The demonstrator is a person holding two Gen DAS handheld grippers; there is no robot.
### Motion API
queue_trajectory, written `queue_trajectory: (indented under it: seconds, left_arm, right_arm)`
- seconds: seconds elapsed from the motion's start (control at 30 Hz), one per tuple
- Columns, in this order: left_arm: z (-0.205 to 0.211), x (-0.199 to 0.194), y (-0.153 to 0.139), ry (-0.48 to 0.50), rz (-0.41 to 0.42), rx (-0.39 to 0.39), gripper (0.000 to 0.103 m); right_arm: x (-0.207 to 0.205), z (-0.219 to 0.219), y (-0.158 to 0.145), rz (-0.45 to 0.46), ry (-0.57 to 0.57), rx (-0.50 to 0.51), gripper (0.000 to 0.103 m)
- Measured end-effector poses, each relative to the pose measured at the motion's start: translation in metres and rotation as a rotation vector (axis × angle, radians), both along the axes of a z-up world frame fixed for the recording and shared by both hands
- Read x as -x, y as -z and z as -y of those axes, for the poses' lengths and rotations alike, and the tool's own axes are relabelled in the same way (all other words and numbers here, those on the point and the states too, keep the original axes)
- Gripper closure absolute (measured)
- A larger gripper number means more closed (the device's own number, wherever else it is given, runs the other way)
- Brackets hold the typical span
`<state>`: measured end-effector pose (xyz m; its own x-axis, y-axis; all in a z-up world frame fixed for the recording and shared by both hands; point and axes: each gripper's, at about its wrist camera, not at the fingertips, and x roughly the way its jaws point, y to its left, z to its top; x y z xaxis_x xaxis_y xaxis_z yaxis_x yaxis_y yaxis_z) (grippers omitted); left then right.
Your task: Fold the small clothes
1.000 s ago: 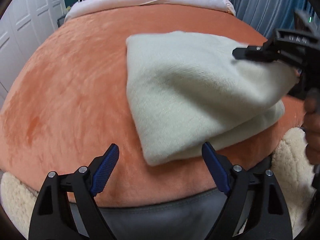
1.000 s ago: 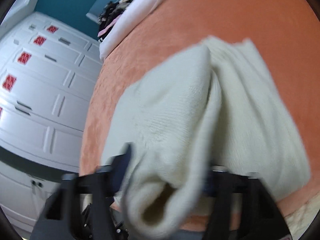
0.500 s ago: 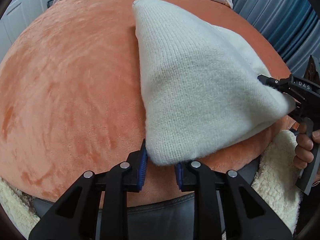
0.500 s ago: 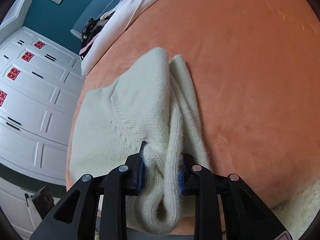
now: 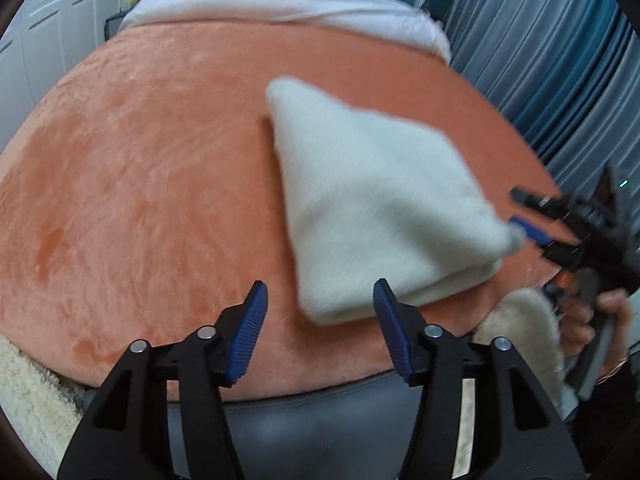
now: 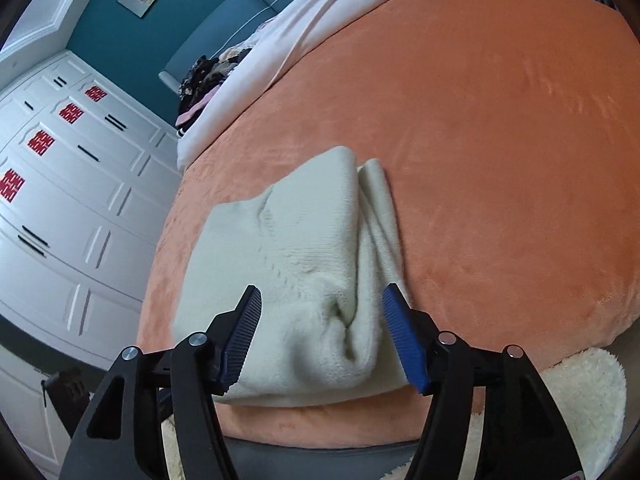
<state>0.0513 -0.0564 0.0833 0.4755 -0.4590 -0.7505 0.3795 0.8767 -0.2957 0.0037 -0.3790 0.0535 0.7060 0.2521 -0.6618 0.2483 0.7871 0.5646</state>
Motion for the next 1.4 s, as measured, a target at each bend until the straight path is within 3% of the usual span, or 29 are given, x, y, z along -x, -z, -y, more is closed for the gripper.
queue_trajectory:
  seconds: [0.07, 0.17, 0.2, 0.23, 0.27, 0.37, 0.43, 0.5, 0.57, 0.6, 0.67, 0.7, 0.8, 0.87, 0.93, 1.03, 1.1, 1.13, 1.23, 1.33, 1.4]
  left_arm:
    - [0.005, -0.001, -0.019, 0.001, 0.054, 0.049, 0.035]
    - [0.019, -0.019, -0.029, -0.03, 0.064, 0.061, 0.033]
    - [0.023, -0.026, -0.029, -0.05, 0.046, 0.074, 0.034]
    - [0.024, -0.035, -0.029, -0.069, 0.027, 0.093, 0.036]
    - [0.026, -0.043, -0.03, -0.087, 0.011, 0.105, 0.038]
    - [0.031, -0.055, -0.034, -0.104, 0.017, 0.088, 0.039]
    - [0.047, -0.058, -0.021, -0.098, 0.012, -0.027, 0.041]
    - [0.057, -0.066, 0.008, -0.081, -0.044, -0.088, 0.043]
    - [0.066, -0.068, 0.034, -0.066, -0.105, -0.106, 0.042]
    - [0.07, -0.064, 0.037, -0.064, -0.075, -0.14, 0.04]
    - [0.075, -0.057, 0.035, -0.048, -0.01, -0.183, 0.04]
    - [0.074, -0.056, 0.036, -0.051, -0.015, -0.179, 0.038]
    - [0.059, -0.059, 0.034, -0.091, -0.077, -0.09, 0.036]
    - [0.046, -0.053, 0.023, -0.116, -0.074, -0.03, 0.037]
    - [0.035, -0.047, 0.016, -0.144, -0.032, -0.05, 0.038]
    - [0.029, -0.046, 0.027, -0.165, -0.052, -0.126, 0.035]
    - [0.026, -0.05, 0.039, -0.167, -0.089, -0.139, 0.034]
    - [0.025, -0.05, 0.044, -0.175, -0.099, -0.146, 0.033]
    - [0.027, -0.05, 0.042, -0.169, -0.081, -0.176, 0.031]
    - [0.027, -0.049, 0.045, -0.156, -0.066, -0.194, 0.029]
    - [0.026, -0.049, 0.047, -0.161, -0.065, -0.188, 0.028]
  right_arm:
    - [-0.013, -0.004, 0.004, -0.025, -0.026, 0.018, 0.04]
    - [-0.025, -0.008, 0.029, -0.126, -0.07, -0.007, 0.044]
    - [-0.027, -0.011, 0.033, -0.133, -0.081, -0.005, 0.067]
    - [-0.027, -0.016, 0.032, -0.125, -0.087, 0.019, 0.079]
    - [-0.023, -0.018, 0.023, -0.09, -0.096, 0.029, 0.082]
    - [-0.004, -0.013, -0.023, 0.085, -0.088, -0.012, 0.084]
    - [0.006, -0.015, -0.043, 0.12, -0.083, 0.089, 0.084]
    - [0.001, -0.005, -0.015, 0.007, -0.067, 0.125, 0.084]
    - [-0.008, 0.006, 0.039, -0.177, -0.066, 0.098, 0.08]
    - [-0.004, 0.01, 0.051, -0.181, -0.057, 0.065, 0.079]
    - [0.006, 0.02, 0.039, -0.14, -0.01, 0.006, 0.072]
    - [0.011, 0.022, 0.029, -0.13, 0.026, 0.019, 0.064]
    - [0.024, 0.012, -0.017, -0.056, 0.088, 0.182, 0.064]
    - [0.023, -0.004, -0.041, 0.001, 0.023, 0.22, 0.072]
    - [0.015, -0.027, -0.052, 0.028, -0.074, 0.22, 0.083]
    - [-0.02, -0.066, -0.03, -0.042, -0.216, 0.259, 0.087]
    - [-0.054, -0.09, 0.021, -0.209, -0.286, 0.296, 0.092]
    - [-0.063, -0.091, 0.041, -0.23, -0.295, 0.314, 0.094]
    - [-0.071, -0.093, 0.024, -0.22, -0.275, 0.331, 0.094]
    - [-0.048, -0.084, -0.01, -0.137, -0.237, 0.322, 0.094]
    - [-0.039, -0.074, -0.001, -0.171, -0.215, 0.375, 0.096]
